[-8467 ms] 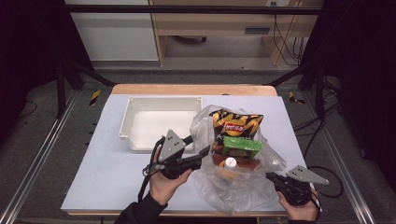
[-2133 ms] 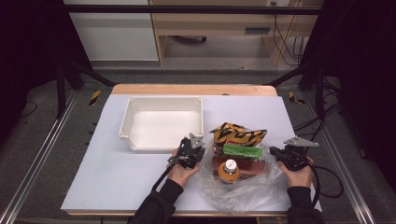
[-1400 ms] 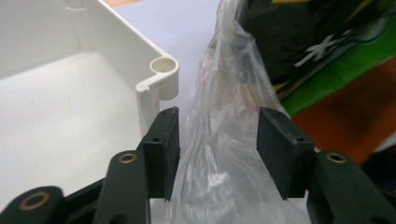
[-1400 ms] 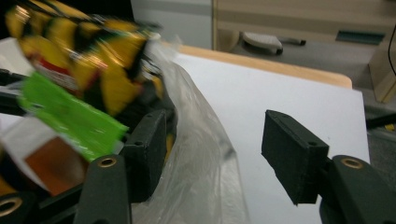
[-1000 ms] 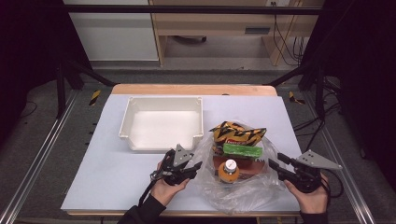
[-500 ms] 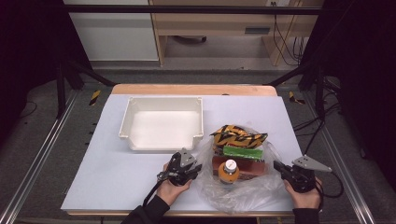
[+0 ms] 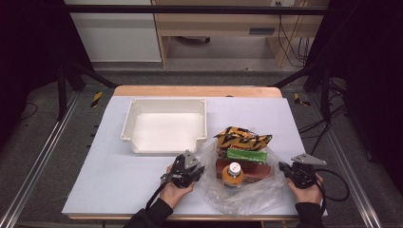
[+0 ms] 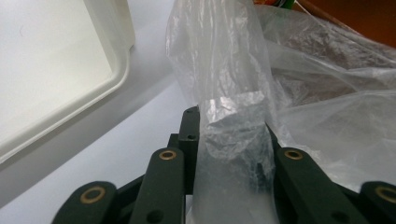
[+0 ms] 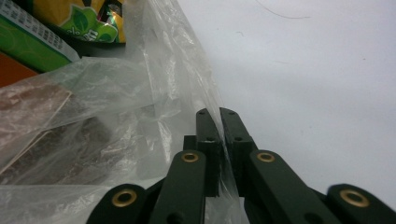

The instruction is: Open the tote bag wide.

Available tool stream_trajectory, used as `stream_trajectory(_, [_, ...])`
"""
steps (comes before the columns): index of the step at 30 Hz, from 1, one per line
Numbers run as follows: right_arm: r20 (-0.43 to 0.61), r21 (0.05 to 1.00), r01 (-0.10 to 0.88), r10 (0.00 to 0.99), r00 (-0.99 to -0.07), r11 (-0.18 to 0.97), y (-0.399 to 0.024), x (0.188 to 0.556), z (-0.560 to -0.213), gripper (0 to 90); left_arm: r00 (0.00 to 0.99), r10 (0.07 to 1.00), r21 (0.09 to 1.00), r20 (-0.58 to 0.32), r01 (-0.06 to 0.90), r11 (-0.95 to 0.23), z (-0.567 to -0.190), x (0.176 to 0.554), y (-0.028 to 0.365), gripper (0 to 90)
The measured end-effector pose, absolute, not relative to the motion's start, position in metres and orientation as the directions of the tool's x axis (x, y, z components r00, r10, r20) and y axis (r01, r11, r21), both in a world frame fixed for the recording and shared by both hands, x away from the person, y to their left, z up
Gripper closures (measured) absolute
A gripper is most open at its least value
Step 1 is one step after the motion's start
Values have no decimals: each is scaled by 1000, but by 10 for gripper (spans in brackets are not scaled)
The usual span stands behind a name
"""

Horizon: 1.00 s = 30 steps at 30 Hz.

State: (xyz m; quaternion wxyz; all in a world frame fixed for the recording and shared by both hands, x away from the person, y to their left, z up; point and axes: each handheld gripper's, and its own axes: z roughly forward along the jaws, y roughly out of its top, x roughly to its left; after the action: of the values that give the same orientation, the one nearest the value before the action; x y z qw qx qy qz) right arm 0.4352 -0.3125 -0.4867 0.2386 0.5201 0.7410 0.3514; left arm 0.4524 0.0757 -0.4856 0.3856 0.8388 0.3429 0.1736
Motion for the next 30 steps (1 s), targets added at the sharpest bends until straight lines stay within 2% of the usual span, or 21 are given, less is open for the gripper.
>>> stream_trajectory(3, [32,773,604,939,-344,195,-314,434,-486,781,700,714,769,23,444,-460,-484,452,77,698])
stream_trajectory(6, [47,806,566,934,-354,174,-318,430,-481,692,697,717,779,20,439,-448,-480,452,79,657])
stream_trajectory(9, [102,839,532,930,-353,110,-322,423,-474,599,697,717,795,12,427,-430,-473,450,83,621])
stream_trajectory(15, [101,886,455,920,-378,90,-318,419,-459,402,696,718,839,-2,391,-377,-454,447,91,546])
stream_trajectory(25, [102,924,375,904,-415,67,-310,414,-427,332,695,719,880,-3,344,-329,-426,439,98,430])
stream_trajectory(30, [85,946,318,897,-433,64,-306,410,-408,349,692,721,898,-17,328,-294,-411,435,106,397])
